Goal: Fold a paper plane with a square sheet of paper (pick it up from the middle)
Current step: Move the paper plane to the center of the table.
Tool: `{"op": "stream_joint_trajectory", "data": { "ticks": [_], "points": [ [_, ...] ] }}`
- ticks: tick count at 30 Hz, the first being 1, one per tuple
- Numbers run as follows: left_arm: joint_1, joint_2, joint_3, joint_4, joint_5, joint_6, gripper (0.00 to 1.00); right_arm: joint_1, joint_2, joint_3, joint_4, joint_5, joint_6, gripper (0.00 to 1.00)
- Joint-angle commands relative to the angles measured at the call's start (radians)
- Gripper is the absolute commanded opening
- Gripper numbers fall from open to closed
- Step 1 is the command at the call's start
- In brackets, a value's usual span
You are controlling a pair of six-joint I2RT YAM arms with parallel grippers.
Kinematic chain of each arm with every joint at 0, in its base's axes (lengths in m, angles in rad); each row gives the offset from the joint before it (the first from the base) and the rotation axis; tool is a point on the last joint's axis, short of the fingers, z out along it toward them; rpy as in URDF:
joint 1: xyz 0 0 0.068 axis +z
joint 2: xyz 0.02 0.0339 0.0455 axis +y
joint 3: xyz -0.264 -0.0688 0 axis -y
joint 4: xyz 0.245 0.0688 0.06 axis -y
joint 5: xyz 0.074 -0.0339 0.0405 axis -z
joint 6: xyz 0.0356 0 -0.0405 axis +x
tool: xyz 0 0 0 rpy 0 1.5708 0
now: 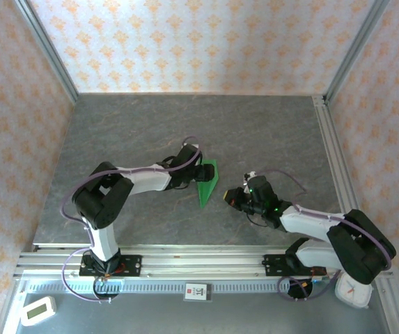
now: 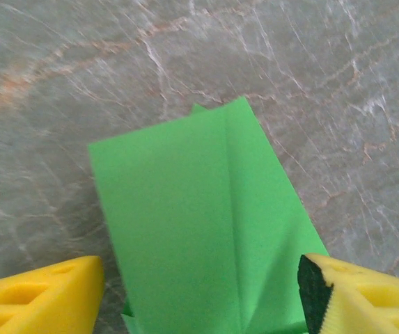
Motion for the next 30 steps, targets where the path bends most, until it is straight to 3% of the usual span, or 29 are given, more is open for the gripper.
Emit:
{"op": "stream_joint_trajectory", "data": {
  "ticks": [1,7,21,30],
  "points": [
    [-0.005,-0.005,0.005,0.065,0.092,0.024,0.72,0.006,0.003,0.026,-0.006,0.030,-0.021,0.00],
    [-0.024,-0.032,-0.029,0.113,0.159,0.020,0.58,0.006,0.019,0.018,0.011,0.027,-0.019,0.00],
    [-0.163,0.019,-0.006,0.068,0.055,0.053,0.53,-0.006,0.039,-0.006,-0.003,0.058,-0.034,0.00],
    [-0.201,0.031,-0.022,0.071,0.057,0.047,0.46,-0.116,-0.083,-0.068,-0.054,0.056,-0.059,0.00]
  ]
}}
